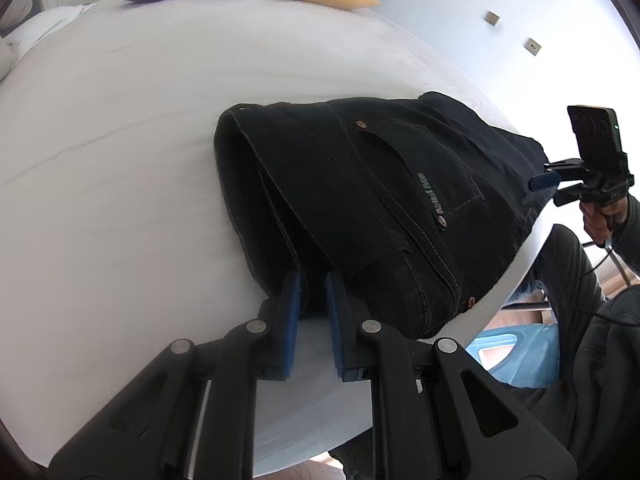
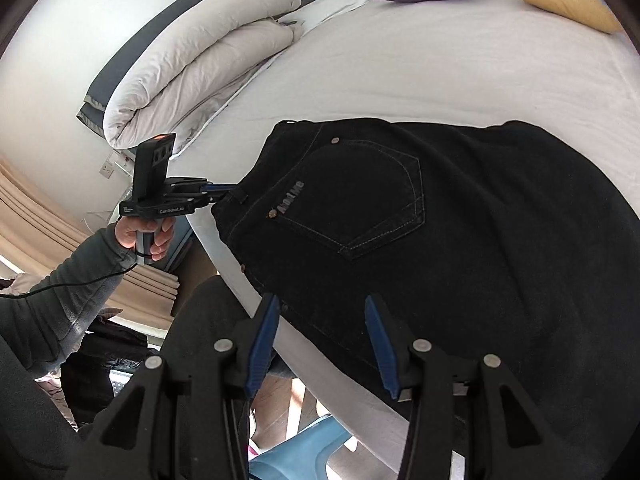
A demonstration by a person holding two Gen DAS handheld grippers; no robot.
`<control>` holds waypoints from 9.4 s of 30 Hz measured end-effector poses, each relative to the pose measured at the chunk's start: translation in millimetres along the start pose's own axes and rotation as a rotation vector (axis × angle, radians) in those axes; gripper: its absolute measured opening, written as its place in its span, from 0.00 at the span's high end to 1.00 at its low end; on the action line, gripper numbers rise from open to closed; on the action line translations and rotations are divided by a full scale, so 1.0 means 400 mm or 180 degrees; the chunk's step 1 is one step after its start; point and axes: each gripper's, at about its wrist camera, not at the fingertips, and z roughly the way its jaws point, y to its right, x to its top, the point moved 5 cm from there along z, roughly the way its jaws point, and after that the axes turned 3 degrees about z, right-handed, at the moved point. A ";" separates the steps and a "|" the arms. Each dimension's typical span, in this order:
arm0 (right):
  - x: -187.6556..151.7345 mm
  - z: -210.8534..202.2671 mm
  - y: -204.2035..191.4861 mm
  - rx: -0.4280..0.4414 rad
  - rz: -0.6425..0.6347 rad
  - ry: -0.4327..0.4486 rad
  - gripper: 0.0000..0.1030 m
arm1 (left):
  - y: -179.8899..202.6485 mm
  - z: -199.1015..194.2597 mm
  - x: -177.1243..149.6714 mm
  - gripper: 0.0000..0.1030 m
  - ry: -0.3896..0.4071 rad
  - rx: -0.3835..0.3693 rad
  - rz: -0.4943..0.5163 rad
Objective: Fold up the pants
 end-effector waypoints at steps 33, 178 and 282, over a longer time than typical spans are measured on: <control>-0.027 -0.002 0.010 0.0086 0.0006 0.0022 0.55 | 0.017 -0.054 -0.044 0.97 0.0064 -0.0211 -0.0718; -0.557 -0.613 0.611 -0.0320 0.3338 0.2452 0.23 | 0.690 0.297 0.157 0.31 -0.0116 0.0006 0.0168; -0.187 -0.421 0.277 -0.2228 0.0124 0.1211 0.85 | 0.914 0.326 0.643 0.16 -0.0397 -0.1824 -0.1026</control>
